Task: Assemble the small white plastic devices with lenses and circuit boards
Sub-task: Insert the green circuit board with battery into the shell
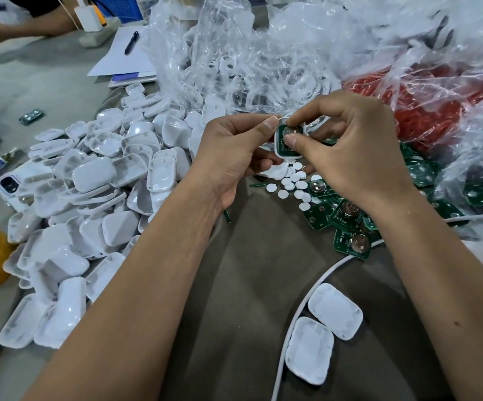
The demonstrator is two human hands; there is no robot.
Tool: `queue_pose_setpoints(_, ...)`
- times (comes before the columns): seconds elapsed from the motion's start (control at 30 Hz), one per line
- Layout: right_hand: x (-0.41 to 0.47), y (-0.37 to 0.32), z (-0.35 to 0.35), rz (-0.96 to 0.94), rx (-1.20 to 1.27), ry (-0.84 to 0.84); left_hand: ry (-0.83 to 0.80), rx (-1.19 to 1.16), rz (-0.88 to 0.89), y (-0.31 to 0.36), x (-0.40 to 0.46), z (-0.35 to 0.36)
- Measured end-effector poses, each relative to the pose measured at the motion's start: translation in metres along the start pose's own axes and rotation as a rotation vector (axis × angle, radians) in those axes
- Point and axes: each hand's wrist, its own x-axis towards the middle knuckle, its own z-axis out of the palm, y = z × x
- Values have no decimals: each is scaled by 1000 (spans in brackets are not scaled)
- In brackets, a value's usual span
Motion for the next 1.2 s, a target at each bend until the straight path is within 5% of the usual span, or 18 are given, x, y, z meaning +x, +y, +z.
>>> queue_pose_setpoints(1.2,2,4,4,-8,63,48,-7,71,52,-3,1,0)
